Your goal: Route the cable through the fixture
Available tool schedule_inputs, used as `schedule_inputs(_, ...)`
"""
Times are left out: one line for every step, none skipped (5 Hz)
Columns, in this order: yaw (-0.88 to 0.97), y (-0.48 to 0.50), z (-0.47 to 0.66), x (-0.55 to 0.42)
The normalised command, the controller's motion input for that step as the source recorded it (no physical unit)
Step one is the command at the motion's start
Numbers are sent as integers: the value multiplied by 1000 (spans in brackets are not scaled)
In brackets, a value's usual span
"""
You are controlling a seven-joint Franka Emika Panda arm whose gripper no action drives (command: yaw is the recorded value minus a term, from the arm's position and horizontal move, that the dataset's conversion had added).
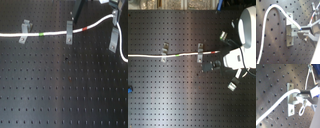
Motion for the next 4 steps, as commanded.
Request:
schedule_inputs(-908, 0, -156, 3)
schedule_inputs(-866, 0, -261, 4)
schedule_inputs(-743, 15, -364, 35)
schedule_inputs(-686, 37, -415, 65)
